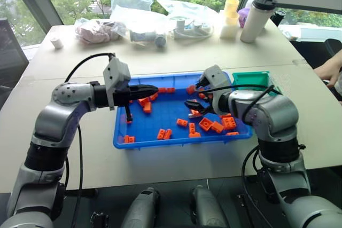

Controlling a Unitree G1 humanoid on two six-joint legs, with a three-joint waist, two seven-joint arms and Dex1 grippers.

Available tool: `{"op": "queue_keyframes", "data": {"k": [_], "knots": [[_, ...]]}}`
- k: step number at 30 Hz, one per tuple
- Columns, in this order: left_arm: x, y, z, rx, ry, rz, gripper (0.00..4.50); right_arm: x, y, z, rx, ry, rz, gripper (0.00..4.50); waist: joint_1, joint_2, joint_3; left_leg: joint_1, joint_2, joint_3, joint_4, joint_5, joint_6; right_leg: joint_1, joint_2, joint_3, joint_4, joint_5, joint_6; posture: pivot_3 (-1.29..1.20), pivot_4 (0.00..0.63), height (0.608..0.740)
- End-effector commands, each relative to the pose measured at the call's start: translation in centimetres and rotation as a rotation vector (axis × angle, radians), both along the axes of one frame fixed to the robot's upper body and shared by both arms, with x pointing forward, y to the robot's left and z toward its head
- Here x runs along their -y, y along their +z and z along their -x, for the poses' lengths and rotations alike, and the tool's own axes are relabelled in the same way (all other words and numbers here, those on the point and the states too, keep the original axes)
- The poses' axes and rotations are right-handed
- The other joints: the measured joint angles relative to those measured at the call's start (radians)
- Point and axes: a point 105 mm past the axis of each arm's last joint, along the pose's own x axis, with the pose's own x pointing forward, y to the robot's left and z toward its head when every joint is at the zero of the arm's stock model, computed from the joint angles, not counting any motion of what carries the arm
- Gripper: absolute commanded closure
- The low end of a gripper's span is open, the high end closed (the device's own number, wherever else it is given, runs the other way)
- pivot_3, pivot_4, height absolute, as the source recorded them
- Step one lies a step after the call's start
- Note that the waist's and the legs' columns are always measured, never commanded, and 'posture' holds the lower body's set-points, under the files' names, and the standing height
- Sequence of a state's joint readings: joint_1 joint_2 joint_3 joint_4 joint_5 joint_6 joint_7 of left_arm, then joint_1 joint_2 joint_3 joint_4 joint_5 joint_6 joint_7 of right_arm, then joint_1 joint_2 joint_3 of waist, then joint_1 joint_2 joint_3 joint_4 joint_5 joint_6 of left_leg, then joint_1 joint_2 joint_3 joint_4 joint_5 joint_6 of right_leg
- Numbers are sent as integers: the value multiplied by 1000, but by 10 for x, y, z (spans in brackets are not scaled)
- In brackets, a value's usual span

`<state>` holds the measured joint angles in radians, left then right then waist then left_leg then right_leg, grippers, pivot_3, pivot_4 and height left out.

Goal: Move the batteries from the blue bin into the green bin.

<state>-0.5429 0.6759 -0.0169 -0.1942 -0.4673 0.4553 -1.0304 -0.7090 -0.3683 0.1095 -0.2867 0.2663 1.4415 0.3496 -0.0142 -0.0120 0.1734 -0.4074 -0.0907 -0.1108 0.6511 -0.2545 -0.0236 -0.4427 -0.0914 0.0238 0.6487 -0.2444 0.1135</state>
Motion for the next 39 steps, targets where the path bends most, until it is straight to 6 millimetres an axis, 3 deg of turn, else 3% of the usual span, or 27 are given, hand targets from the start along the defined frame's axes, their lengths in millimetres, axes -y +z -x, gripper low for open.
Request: {"op": "queue_keyframes", "data": {"k": [1, 10, 13, 15, 17, 20, 24, 29, 34, 37, 39], "knots": [[-4, 11, 5, 45, 11, 2, 4500, -3, -2, -2, 26, 10, 36, 58, -2, 0, 0, 0, 0, 0, 0, 0, 0, 0, 0, 0, 0, 0, 0, 0, 150, 740], [-7, 11, 6, 46, 27, -2, 4500, -9, -16, 1, -17, 51, 30, 58, -4, 0, 0, 0, 0, 0, -1, 0, 0, 0, 1, 0, 0, 0, 0, 0, 150, 740], [-7, 11, 6, 46, 30, -2, 4500, -12, -16, 0, -14, 59, 25, 1285, -3, 0, 0, 0, 0, 0, -1, 0, 0, 0, 1, 0, 0, 0, 0, 0, 150, 740], [-7, 11, 7, 46, 30, -1, 4500, -14, -15, 1, -13, 67, 19, 2485, -3, 0, 0, 0, 0, 0, -1, 0, 0, 0, 1, 0, 0, 0, 0, 0, 150, 740], [-7, 11, 6, 46, 32, -2, 4500, -16, -11, 0, -1, 73, 9, 3345, -3, 0, 0, 0, 0, 0, -1, 0, 0, 0, 1, 0, 0, 0, 0, 0, 150, 740], [-8, 11, 6, 45, 33, -2, 4500, -25, 4, 2, 30, 110, -33, 3329, -3, 0, 0, 0, 0, 0, -1, 0, 0, 0, 1, 0, 0, 0, 0, 0, 150, 740], [-8, 11, 5, 45, 33, -1, 4500, -61, 28, 17, 70, 293, -114, 3329, -8, 0, 0, 0, 1, 0, -1, 0, 0, -1, 1, 0, 0, 0, 0, 0, 150, 740], [-7, 13, 2, 52, 31, 1, 4500, -96, 23, 38, 44, 517, -100, 3329, -5, 0, 0, 0, 1, 0, -1, 0, 0, -1, 1, 0, 0, 0, 0, 0, 150, 740], [-8, 18, 0, 64, 33, 8, 4500, -110, 14, 49, -5, 673, -91, 3329, -3, 0, 0, 0, 1, 0, 0, 0, 0, 0, 1, 0, 0, 0, 0, 0, 150, 740], [-8, 19, 0, 68, 35, 11, 4500, -115, 13, 49, -6, 716, -83, 1895, -5, 0, 0, 0, 1, -1, -1, 0, 0, 0, 1, 0, 0, 0, 0, 0, 150, 740], [-8, 19, 1, 68, 38, 10, 4500, -108, 16, 36, 32, 670, -34, 869, -6, 0, 0, 0, 1, -1, -1, 0, 0, 0, 1, 0, 0, 0, 0, 0, 150, 740]]}}
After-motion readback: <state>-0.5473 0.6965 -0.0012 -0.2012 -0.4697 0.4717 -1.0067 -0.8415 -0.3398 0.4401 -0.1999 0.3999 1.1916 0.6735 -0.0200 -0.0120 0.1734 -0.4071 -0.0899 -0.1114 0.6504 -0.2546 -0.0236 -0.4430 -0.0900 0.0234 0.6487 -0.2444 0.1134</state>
